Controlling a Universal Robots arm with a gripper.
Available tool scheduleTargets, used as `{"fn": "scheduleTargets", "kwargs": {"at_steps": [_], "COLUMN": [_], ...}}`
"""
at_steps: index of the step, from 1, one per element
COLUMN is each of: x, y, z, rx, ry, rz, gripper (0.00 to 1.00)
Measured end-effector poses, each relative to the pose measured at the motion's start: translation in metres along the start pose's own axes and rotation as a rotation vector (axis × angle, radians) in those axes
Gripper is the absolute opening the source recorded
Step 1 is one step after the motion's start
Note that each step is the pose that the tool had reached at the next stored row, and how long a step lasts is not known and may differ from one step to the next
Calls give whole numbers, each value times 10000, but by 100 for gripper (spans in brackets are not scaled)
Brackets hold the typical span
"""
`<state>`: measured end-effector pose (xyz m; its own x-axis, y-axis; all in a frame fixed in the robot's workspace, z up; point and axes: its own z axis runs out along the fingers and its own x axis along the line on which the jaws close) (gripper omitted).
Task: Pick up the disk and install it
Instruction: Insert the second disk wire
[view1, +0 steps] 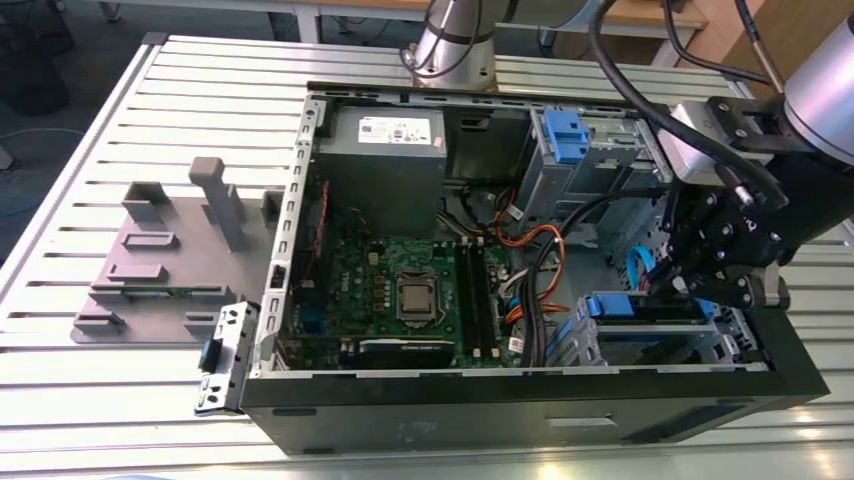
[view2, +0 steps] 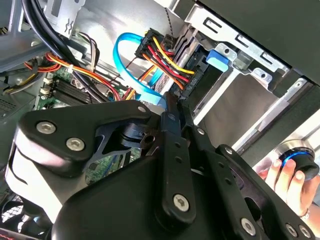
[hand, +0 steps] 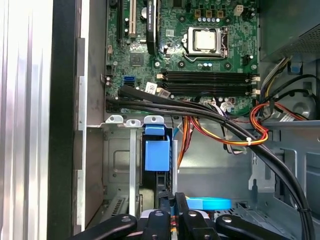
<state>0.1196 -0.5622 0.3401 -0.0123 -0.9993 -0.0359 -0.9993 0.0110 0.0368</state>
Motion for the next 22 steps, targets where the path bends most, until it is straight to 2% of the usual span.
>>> {"fn": "scheduleTargets", "kwargs": {"at_steps": [4, 14, 22], "x": [20, 33, 38], "y": [-3, -27, -13], "z": [15, 19, 28], "rx": [-12, -21, -21], "ry": [-34, -38, -39], "rz": [-3, -15, -21], "gripper": [16, 16, 16]}}
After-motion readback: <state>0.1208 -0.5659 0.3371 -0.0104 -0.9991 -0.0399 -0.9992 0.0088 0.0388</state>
